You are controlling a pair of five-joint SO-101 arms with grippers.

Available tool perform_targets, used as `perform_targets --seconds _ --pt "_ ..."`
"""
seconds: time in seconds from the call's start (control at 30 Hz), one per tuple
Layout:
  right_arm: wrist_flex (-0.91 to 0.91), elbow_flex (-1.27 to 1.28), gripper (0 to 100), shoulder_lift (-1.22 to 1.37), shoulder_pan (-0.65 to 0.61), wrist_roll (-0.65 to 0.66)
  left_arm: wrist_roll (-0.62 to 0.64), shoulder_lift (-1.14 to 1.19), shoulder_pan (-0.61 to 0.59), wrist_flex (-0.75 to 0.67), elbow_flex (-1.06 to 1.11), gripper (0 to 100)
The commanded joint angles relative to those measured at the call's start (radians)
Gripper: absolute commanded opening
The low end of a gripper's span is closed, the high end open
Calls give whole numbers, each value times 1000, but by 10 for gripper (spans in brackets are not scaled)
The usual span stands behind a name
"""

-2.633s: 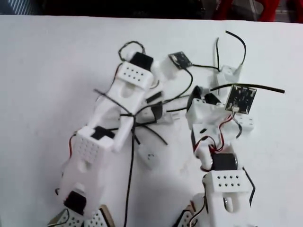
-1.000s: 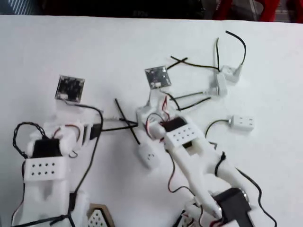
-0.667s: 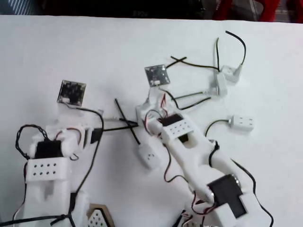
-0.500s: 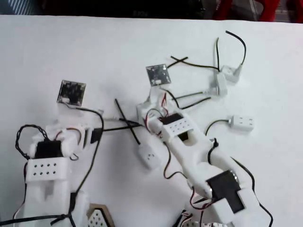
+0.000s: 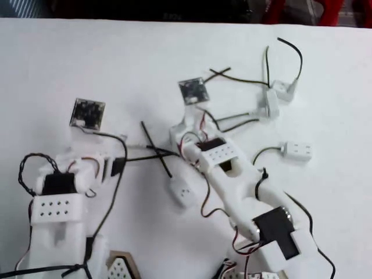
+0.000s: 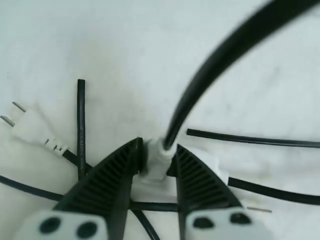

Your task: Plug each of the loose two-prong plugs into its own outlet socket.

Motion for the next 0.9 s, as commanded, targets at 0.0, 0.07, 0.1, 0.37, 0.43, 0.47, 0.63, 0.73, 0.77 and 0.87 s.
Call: perform_targets --seconds 0.0,0.07,0.1,0.37,0.43,0.47,0.63,0.73,0.77,0.87 --pt "-15 2 17 -2 -18 81 6 -27 -7 -20 -5 294" --pt "-15 6 17 -2 -35 100 6 -25 -7 -20 -5 294" --pt "-15 8 17 -2 -42 101 6 -25 -7 -20 -5 294" --pt "-7 12 17 -1 -93 121 5 -30 -7 -48 20 294" --pt "-12 12 17 13 -102 172 5 -30 -7 -69 34 294" --pt "-15 9 17 30 -102 199 5 -30 -7 -69 34 294" --pt "-39 -17 17 85 -30 285 5 -30 -7 -69 35 294" --pt "-39 -23 17 71 4 288 5 -30 -7 -69 37 294" --pt "-38 -18 17 64 5 293 5 -30 -7 -69 37 294" --pt "-36 -17 17 36 8 293 5 -30 -7 -69 35 294"
